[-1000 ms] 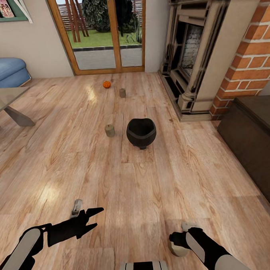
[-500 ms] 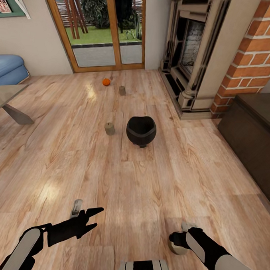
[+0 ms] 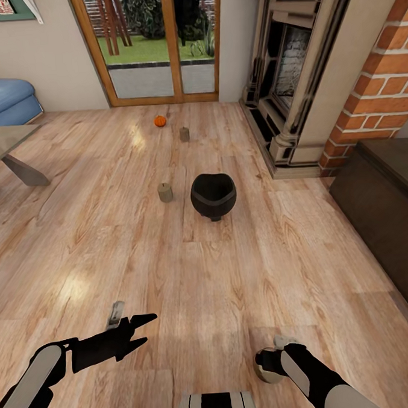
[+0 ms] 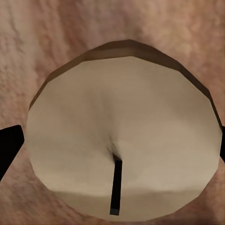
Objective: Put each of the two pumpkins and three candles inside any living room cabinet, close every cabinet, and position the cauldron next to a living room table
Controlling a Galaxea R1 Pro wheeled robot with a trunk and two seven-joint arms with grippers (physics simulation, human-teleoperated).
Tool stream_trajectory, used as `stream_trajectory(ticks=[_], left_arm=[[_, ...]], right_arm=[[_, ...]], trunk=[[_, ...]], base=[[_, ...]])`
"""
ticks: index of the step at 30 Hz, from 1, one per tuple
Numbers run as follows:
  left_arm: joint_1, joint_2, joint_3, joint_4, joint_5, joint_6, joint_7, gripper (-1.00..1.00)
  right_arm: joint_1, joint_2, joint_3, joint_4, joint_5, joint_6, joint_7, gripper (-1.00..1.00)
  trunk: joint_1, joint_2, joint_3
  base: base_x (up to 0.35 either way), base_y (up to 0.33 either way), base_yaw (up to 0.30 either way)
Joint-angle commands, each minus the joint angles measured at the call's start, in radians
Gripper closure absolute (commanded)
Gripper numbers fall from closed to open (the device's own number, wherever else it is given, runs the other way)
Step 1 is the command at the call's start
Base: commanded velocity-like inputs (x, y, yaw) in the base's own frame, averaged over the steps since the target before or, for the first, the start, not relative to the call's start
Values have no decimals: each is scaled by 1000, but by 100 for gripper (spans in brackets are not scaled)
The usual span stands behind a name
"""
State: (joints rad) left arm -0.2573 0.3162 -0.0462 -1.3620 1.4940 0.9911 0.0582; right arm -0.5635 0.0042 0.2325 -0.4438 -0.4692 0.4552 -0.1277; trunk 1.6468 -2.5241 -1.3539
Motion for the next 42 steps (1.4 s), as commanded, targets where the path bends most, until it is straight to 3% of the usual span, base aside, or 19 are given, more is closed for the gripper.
stream_trajectory(ticks=[1, 29, 42], left_arm=[[0, 1, -1, 0, 8, 1, 6, -100], [0, 0, -1, 6, 6, 1, 6, -100], [0, 0, -1, 8, 6, 1, 6, -100]], right_arm=[[1, -1, 7, 0, -10, 3, -12, 100], [1, -3, 6, -3, -9, 2, -9, 100], [1, -3, 6, -3, -9, 2, -9, 100]], trunk=[[0, 0, -1], [0, 0, -1], [-5, 2, 38]], base=[[0, 0, 0], [0, 0, 0], [0, 0, 0]])
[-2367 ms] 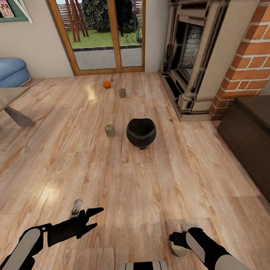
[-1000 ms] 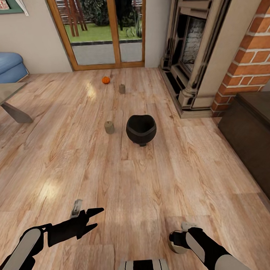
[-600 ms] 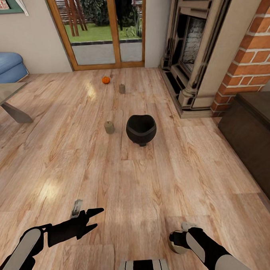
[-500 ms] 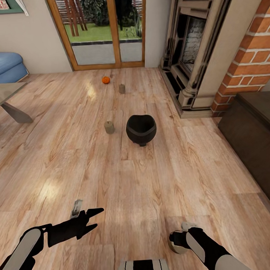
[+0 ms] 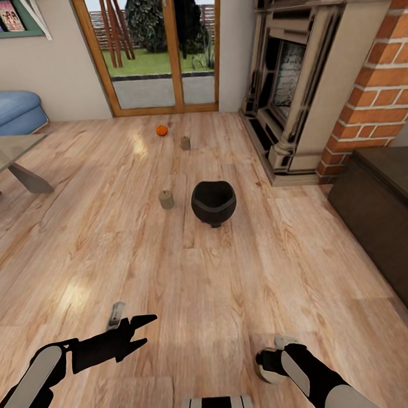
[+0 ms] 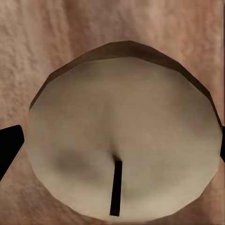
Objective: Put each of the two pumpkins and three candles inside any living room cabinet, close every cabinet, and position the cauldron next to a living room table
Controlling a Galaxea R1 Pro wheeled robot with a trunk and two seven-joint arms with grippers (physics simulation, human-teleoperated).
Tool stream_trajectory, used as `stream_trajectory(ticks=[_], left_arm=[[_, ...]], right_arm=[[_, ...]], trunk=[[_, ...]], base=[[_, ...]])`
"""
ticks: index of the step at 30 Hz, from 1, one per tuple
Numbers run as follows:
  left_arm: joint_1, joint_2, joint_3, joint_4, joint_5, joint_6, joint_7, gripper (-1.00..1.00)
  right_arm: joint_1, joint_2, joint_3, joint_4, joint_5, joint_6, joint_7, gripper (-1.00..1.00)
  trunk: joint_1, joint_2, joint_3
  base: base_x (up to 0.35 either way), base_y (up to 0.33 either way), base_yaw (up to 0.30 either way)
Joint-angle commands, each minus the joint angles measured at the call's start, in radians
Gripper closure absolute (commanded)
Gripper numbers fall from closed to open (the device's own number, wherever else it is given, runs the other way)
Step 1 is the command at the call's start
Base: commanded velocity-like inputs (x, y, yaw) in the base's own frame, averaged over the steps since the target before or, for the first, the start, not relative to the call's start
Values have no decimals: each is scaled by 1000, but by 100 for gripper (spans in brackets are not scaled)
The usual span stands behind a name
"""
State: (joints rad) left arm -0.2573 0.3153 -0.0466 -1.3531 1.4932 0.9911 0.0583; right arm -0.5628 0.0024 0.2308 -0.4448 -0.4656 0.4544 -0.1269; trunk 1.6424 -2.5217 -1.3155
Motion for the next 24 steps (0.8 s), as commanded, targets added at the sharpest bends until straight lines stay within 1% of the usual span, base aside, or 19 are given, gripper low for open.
stream_trajectory(ticks=[1, 18, 24], left_arm=[[0, 1, -1, 0, 7, 1, 6, -100], [0, 1, 1, 2, 5, 1, 7, -100], [0, 1, 1, 2, 5, 1, 7, -100]], right_arm=[[0, -1, 7, -2, -13, 3, -10, 100], [0, -6, 6, -18, -16, 7, -4, 100], [0, -3, 4, -20, -16, 4, 29, 100]], trunk=[[-1, 0, 3], [-8, 4, 69], [-11, 5, 92]], base=[[0, 0, 0], [0, 0, 0], [0, 0, 0]])
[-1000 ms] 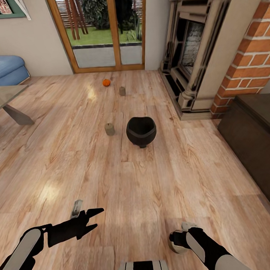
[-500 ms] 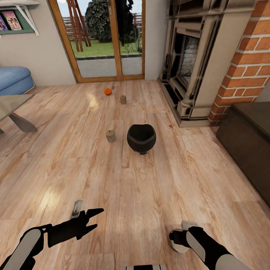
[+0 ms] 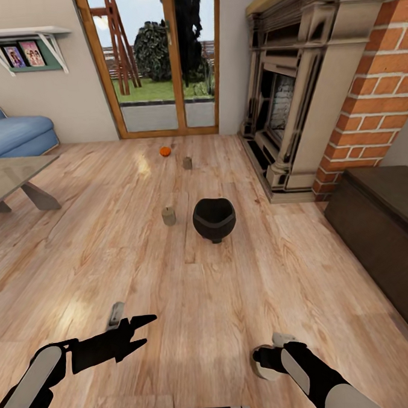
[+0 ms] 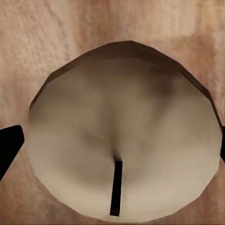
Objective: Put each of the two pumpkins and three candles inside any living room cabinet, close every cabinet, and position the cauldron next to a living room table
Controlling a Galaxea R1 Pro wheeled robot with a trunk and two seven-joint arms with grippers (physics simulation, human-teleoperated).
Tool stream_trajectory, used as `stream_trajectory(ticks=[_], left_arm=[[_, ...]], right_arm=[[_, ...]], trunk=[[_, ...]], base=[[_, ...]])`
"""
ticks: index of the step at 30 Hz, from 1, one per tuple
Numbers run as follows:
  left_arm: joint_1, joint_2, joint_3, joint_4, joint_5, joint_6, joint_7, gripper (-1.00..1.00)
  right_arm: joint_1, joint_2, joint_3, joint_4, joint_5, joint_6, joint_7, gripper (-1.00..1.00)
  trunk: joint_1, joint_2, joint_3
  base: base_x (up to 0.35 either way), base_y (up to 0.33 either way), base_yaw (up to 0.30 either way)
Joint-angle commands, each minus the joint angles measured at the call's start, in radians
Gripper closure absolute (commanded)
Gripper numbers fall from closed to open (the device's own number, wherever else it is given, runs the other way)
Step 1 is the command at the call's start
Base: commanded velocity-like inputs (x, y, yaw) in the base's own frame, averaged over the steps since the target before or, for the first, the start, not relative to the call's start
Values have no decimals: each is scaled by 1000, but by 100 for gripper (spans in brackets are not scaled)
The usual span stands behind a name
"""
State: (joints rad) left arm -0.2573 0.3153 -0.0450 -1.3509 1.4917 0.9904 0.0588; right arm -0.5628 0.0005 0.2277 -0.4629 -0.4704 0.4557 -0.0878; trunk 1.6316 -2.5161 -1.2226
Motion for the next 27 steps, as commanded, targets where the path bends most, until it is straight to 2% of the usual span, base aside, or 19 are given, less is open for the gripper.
stream_trajectory(ticks=[1, 17, 20, 22, 23, 25, 27], left_arm=[[0, 1, -1, -1, 7, 1, 6, -100], [0, 1, -1, -1, 7, 1, 7, -100], [0, 1, -1, -1, 7, 1, 7, -100], [0, 1, -1, -1, 7, 1, 7, -100], [0, 2, -1, -1, 7, 1, 7, -100], [0, 2, 0, -1, 6, 1, 7, -100], [0, 2, 0, -1, 6, 1, 7, -100]], right_arm=[[0, 1, 7, -2, -11, 3, -10, 100], [0, 0, 7, -3, -12, 3, -6, 100], [0, -2, 7, -32, -13, 5, -7, 100], [0, -4, 5, -106, -14, 14, -6, 100], [1, -4, 4, -197, -18, 26, -6, 100], [8, -7, -2, -426, -27, 114, -8, 100], [25, -8, -17, -554, -28, 176, -10, 100]], trunk=[[-1, 0, 3], [-8, 4, 65], [-9, 4, 77], [-10, 5, 84], [-10, 5, 88], [-11, 6, 96], [-12, 6, 104]], base=[[0, 0, 0], [0, 0, 0], [0, 0, 0], [0, 0, 0], [0, 0, 0], [0, 0, 0], [0, 0, 0]])
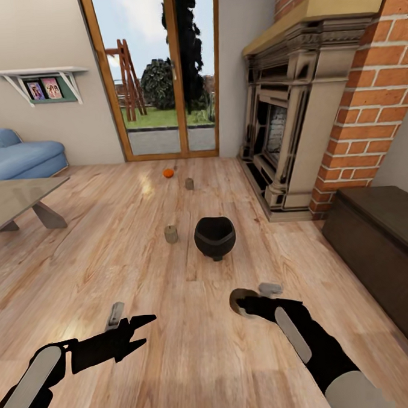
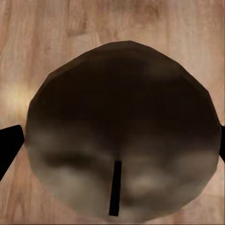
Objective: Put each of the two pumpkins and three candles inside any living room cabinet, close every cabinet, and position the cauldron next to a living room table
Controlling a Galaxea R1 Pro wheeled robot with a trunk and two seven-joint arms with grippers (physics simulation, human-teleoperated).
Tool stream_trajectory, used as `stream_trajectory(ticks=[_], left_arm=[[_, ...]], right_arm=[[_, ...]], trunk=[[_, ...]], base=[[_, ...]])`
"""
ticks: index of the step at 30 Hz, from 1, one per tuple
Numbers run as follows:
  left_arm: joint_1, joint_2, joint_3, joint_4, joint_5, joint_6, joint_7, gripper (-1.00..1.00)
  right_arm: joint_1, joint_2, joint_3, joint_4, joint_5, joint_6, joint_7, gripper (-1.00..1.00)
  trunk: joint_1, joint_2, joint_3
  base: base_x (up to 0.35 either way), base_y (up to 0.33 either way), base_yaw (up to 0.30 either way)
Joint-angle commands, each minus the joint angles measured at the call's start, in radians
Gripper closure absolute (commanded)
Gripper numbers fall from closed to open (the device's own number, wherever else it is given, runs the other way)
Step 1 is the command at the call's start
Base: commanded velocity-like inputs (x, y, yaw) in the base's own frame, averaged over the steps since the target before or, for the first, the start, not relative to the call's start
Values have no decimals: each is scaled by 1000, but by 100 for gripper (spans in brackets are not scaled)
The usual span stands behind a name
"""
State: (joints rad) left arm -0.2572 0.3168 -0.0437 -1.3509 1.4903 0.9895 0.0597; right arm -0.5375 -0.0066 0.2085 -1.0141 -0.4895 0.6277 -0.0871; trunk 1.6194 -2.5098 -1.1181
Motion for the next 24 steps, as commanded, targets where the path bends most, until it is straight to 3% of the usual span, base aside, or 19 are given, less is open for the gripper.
stream_trajectory(ticks=[1, 10, 14, 19, 24], left_arm=[[0, 1, -1, -1, 7, 1, 6, -100], [0, 2, -1, -1, 7, 1, 6, -100], [0, 2, -1, -1, 7, 1, 6, -100], [0, 2, -1, -1, 7, 2, 6, -100], [0, 1, -1, -1, 7, 1, 7, -100]], right_arm=[[15, -1, -19, -64, -10, 32, -12, 100], [46, -27, -111, -195, -15, 109, -8, 100], [99, -30, -168, -334, -22, 179, -7, 100], [114, -30, -212, -387, -26, 215, -5, 100], [116, -30, -270, -415, -86, 271, -5, 100]], trunk=[[-1, 0, 3], [-5, 2, 38], [-6, 3, 53], [-9, 4, 73], [-11, 5, 92]], base=[[0, 0, 0], [0, 0, 0], [0, 0, 0], [0, 0, 0], [0, 0, 0]])
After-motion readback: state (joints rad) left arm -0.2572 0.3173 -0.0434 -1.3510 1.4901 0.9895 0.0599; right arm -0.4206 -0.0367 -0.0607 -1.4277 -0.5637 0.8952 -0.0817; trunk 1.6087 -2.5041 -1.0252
